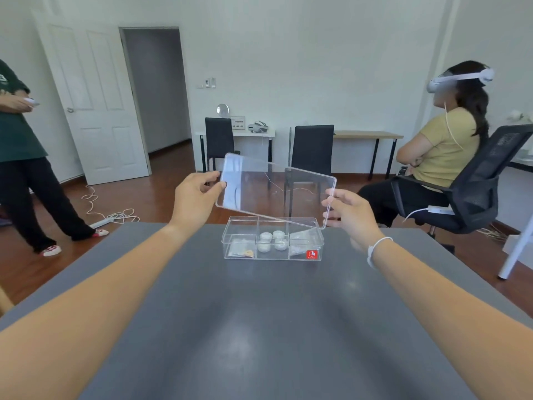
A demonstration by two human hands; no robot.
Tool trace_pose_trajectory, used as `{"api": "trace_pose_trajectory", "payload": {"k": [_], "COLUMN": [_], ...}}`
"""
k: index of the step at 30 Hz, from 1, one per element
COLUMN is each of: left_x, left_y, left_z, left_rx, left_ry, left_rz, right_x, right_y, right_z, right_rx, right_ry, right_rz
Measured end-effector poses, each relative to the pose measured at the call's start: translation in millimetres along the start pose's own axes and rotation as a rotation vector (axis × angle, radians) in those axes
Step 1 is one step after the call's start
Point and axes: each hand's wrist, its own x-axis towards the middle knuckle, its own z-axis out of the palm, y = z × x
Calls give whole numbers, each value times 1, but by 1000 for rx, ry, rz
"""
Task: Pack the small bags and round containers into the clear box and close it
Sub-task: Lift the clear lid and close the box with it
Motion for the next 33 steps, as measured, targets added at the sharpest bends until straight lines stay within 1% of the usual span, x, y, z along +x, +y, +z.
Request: {"api": "trace_pose_trajectory", "payload": {"k": [3,5,8,11,14,16,18,21,26,29,33], "left_x": [-6,-9,-16,-24,-29,-33,-35,-37,-43,-45,-48], "left_y": [-14,-22,-32,-41,-50,-57,-64,-70,-75,-76,-76], "left_z": [7,10,12,12,12,11,11,12,11,12,12], "left_rx": [-166,-193,-59,74,97,140,157,129,138,121,92], "left_ry": [-139,-189,-257,-376,-446,-479,-488,-454,-448,-430,-414], "left_rz": [-135,-182,-140,-109,-126,-140,-153,-156,-118,-126,-113], "right_x": [4,7,12,16,17,16,13,9,-2,-6,-9], "right_y": [5,9,17,27,37,43,48,56,67,73,73], "right_z": [1,2,4,6,9,11,12,14,14,11,10], "right_rx": [10,2,-3,-37,-92,-124,-153,-170,-134,-172,-211], "right_ry": [14,26,98,151,148,113,61,-21,-74,-107,-135], "right_rz": [55,79,115,122,102,90,90,96,92,107,70]}}
